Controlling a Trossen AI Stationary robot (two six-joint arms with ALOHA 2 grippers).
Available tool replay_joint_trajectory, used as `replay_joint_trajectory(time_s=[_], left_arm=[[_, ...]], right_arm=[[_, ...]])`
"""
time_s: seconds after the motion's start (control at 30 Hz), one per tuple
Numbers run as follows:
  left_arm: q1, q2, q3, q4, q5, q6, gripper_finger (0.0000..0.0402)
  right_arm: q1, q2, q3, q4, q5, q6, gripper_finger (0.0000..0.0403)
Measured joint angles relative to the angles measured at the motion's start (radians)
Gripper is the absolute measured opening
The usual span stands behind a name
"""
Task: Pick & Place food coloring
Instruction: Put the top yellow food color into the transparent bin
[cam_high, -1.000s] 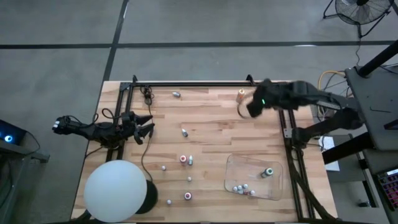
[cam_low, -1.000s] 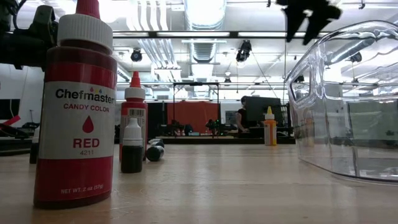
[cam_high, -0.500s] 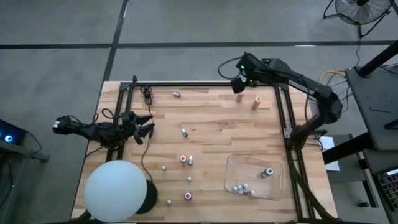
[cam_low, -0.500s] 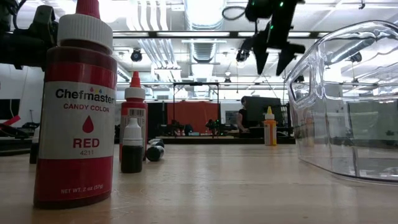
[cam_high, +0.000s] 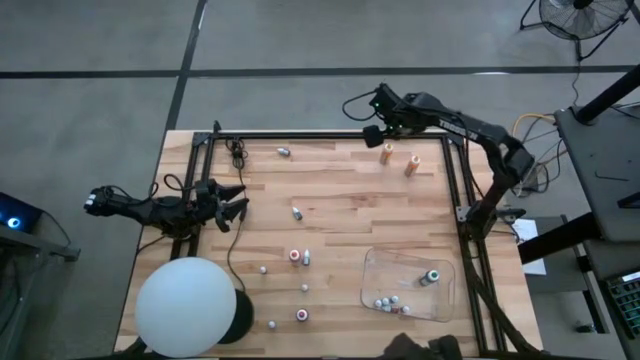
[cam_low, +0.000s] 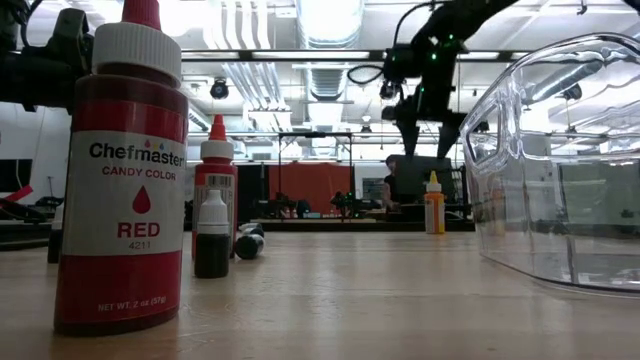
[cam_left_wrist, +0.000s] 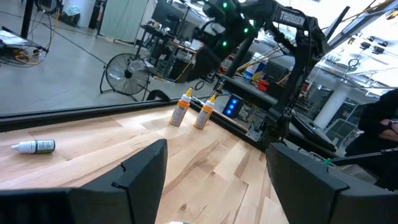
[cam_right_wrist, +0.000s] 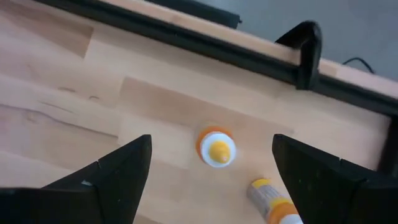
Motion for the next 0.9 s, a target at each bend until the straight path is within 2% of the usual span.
replay_joint_trajectory(time_s=[0.4, 0.9], left_arm=[[0.0, 0.0, 0.0, 0.0, 0.0, 0.0, 0.0245], [0.0, 0.0, 0.0, 0.0, 0.0, 0.0, 0.0245]], right_arm=[[-0.004, 0.004, -0.194, 0.203, -0.05, 0.035, 0.0322], [-0.021, 0.08, -0.212, 0.224, -0.049, 0.017, 0.0308]])
